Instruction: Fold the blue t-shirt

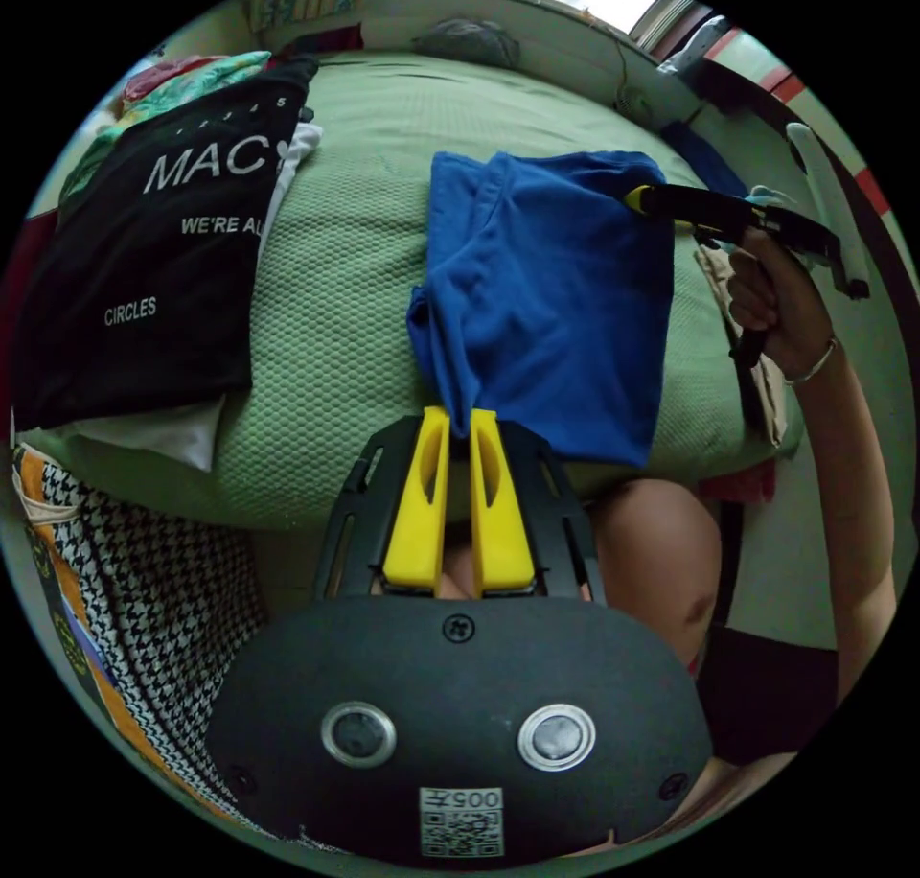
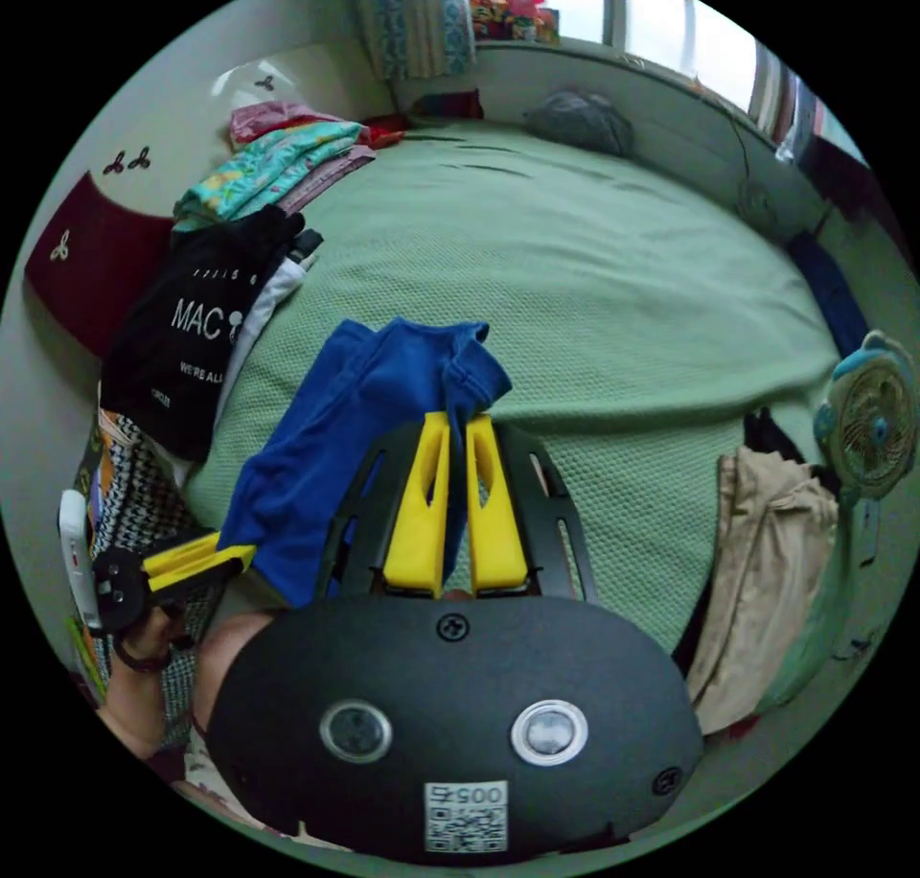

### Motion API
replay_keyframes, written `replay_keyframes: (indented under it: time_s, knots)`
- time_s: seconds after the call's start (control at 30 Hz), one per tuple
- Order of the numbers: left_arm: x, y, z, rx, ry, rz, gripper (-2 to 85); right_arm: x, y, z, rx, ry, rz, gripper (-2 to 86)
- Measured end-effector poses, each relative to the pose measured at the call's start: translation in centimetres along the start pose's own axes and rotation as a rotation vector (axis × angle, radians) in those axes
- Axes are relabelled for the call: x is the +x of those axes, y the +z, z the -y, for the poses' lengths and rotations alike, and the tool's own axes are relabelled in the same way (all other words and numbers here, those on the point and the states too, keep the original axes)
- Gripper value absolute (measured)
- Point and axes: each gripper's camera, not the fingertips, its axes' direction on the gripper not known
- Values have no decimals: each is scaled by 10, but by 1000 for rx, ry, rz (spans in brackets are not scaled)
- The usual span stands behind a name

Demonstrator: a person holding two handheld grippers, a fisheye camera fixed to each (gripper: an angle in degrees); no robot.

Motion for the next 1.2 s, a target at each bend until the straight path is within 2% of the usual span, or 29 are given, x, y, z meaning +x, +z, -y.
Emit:
replay_keyframes:
  time_s: [0.43,0.73,0.9,0.97,1.1,1.2]
  knots:
    - [-25,-148,-64,215,58,-42,49,-124,-117,-35,155,-86,13,1]
    - [-88,-263,-77,356,6,86,50,-242,-163,1,295,-190,67,5]
    - [-120,-298,-52,383,-45,200,50,-308,-149,57,333,-175,63,26]
    - [-139,-289,-28,336,-92,229,50,-323,-130,75,335,-143,30,45]
    - [-167,-246,5,234,-166,269,52,-342,-59,89,136,-68,-20,85]
    - [-174,-229,10,218,-175,306,52,-356,-25,52,89,-155,68,95]
